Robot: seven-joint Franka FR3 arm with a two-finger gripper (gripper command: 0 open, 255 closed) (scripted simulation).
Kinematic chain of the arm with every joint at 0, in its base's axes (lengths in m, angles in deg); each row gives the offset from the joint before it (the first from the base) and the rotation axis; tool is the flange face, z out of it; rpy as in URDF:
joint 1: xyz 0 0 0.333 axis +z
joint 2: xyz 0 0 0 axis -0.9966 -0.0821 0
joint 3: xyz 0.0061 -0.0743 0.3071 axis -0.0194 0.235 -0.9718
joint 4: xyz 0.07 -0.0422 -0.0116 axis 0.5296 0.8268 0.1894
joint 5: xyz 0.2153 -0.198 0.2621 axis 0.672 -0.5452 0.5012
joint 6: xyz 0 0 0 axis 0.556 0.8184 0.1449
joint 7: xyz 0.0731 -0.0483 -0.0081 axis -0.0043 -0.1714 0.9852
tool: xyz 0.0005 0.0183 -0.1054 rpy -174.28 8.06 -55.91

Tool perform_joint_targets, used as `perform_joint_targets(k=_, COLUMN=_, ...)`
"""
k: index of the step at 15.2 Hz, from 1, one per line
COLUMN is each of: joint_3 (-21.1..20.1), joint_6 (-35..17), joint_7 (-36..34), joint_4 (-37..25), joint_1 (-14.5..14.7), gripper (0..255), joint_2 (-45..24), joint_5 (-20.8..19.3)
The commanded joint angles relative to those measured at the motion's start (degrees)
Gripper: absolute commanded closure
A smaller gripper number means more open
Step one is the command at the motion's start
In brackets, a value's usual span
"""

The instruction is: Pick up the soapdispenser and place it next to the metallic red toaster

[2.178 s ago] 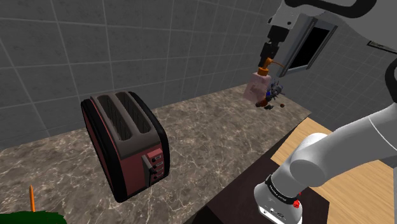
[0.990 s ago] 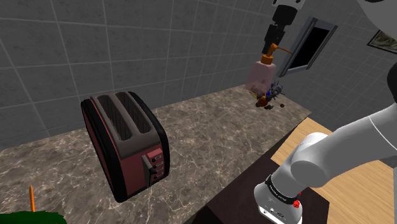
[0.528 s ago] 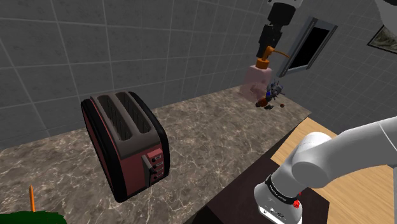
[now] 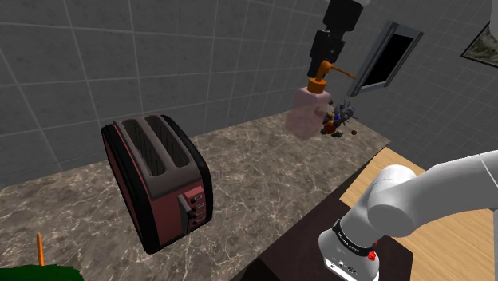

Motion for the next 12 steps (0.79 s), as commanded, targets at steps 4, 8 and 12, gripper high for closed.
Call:
perform_joint_targets(k=4, joint_3=-5.81, joint_6=-1.08, joint_7=-7.49, joint_4=0.68, joint_1=1.62, gripper=255, joint_2=0.8, joint_5=3.38)
perform_joint_targets(k=8, joint_3=-10.52, joint_6=-2.29, joint_7=-13.31, joint_4=-0.21, joint_1=2.82, gripper=255, joint_2=-0.12, joint_5=5.85)
perform_joint_targets(k=12, joint_3=-15.31, joint_6=-3.71, joint_7=-19.2, joint_4=-2.1, joint_1=3.98, gripper=255, joint_2=-2.05, joint_5=7.84)
